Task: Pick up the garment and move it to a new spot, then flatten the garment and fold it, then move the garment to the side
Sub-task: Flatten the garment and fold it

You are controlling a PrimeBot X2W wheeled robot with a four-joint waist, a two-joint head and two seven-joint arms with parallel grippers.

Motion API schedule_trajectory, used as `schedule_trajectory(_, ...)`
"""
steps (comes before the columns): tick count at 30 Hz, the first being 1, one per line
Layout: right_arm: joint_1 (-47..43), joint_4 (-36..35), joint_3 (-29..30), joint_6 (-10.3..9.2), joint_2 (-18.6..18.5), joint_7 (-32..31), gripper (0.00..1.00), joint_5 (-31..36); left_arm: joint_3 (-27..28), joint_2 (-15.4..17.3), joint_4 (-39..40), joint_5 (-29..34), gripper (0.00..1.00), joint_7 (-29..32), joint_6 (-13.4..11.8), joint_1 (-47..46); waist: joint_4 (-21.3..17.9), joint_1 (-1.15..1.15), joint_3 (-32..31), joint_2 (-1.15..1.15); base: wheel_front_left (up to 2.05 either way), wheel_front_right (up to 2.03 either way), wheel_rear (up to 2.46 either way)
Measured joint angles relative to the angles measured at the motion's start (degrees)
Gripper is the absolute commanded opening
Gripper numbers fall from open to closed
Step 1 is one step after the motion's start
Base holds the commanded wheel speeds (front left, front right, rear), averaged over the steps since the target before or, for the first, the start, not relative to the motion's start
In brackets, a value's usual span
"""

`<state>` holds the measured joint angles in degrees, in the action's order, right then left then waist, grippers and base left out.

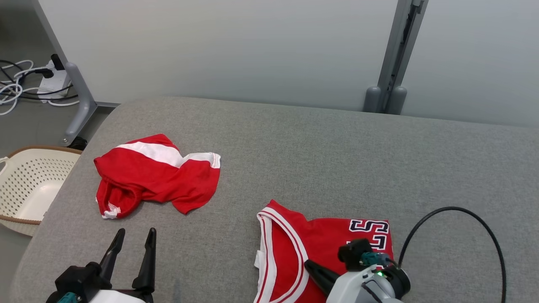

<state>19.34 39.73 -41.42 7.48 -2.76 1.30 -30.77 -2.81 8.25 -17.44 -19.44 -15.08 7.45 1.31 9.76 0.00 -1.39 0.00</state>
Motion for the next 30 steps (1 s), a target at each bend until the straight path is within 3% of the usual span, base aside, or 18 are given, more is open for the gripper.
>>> schedule_trajectory(5,1.0,-1.2,-6.2,0.0,0.0,0.4,0.0,-1.7,0.0,-0.1,0.0,0.1,1.0,0.0,0.0,0.0,-0.2,0.0,0.1,0.0,0.0,0.0,0.0)
schedule_trajectory(9,2.0,-1.9,-7.9,0.0,0.1,2.5,0.0,-3.4,0.0,-0.1,0.1,0.1,1.0,0.0,0.0,0.0,-0.9,0.0,0.0,0.0,0.0,0.0,0.0)
schedule_trajectory(18,4.8,-1.0,-1.3,0.0,0.0,10.3,0.0,-0.1,1.0,-0.4,0.8,0.3,1.0,0.0,0.0,0.5,-4.2,0.0,-0.3,0.0,0.0,0.0,0.0)
schedule_trajectory(19,4.8,-0.9,0.2,0.0,0.0,10.9,0.26,0.7,1.2,-0.4,0.9,0.3,1.0,0.0,0.0,0.5,-4.6,0.0,-0.3,0.0,0.0,0.0,0.0)
schedule_trajectory(20,4.8,-0.9,1.7,0.0,0.0,11.4,0.91,1.7,1.5,-0.4,1.0,0.3,1.0,0.0,0.0,0.5,-5.0,0.0,-0.4,0.0,0.0,0.0,0.0)
schedule_trajectory(21,4.7,-1.1,3.4,0.0,0.0,11.9,1.0,2.6,1.6,-0.4,1.0,0.4,1.0,0.0,0.0,0.6,-5.4,0.0,-0.4,0.0,0.0,0.0,0.0)
schedule_trajectory(30,0.1,-10.6,19.6,0.0,-1.0,13.4,1.0,11.9,3.9,-0.4,2.4,0.6,1.0,0.0,0.0,0.9,-8.5,0.0,-0.5,0.0,0.0,0.0,0.0)
